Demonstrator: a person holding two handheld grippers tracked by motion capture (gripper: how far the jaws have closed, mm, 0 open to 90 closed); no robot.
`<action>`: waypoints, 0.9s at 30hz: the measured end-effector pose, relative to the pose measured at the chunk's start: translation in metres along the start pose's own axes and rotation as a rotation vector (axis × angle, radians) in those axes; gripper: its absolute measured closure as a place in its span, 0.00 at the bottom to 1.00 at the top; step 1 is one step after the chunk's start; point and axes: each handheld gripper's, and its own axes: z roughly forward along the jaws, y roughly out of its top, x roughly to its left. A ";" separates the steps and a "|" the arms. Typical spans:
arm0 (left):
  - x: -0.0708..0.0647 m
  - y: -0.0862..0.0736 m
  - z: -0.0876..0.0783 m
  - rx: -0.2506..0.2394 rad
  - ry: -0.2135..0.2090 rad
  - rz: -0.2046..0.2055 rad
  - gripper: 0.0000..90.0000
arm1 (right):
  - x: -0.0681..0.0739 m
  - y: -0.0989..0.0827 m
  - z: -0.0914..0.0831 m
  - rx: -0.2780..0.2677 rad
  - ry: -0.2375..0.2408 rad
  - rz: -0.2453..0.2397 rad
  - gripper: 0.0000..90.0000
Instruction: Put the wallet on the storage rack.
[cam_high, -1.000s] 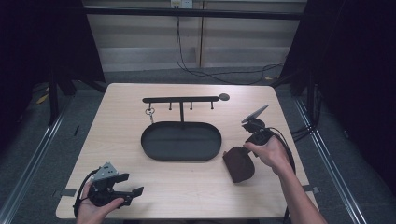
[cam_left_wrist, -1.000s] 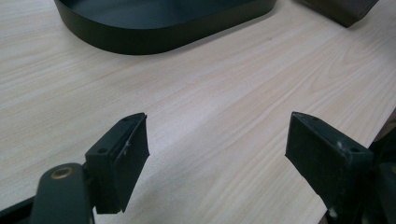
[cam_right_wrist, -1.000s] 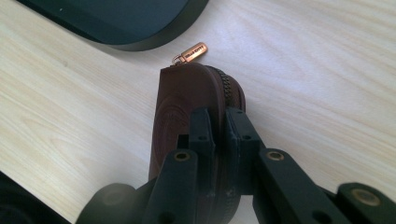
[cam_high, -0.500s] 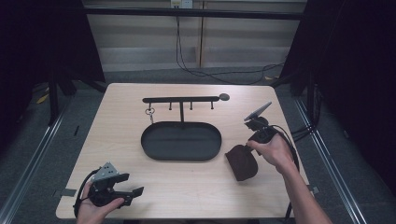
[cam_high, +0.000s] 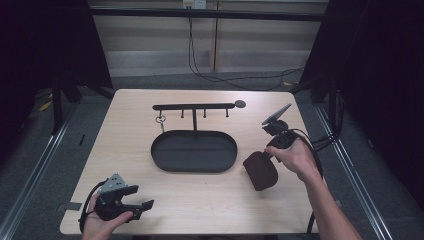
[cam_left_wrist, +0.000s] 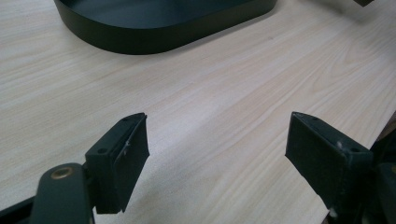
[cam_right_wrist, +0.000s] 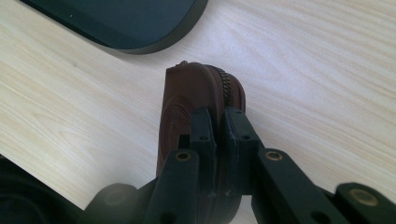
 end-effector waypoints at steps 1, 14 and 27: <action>0.000 0.000 0.000 -0.001 0.001 -0.001 0.23 | 0.000 0.000 0.000 -0.002 -0.001 0.000 0.92; 0.000 0.000 -0.001 -0.001 -0.001 0.001 0.23 | 0.006 0.009 -0.009 -0.007 -0.011 -0.017 0.92; 0.000 0.000 -0.001 -0.003 -0.004 0.002 0.23 | 0.017 0.021 -0.022 -0.020 -0.020 -0.044 0.92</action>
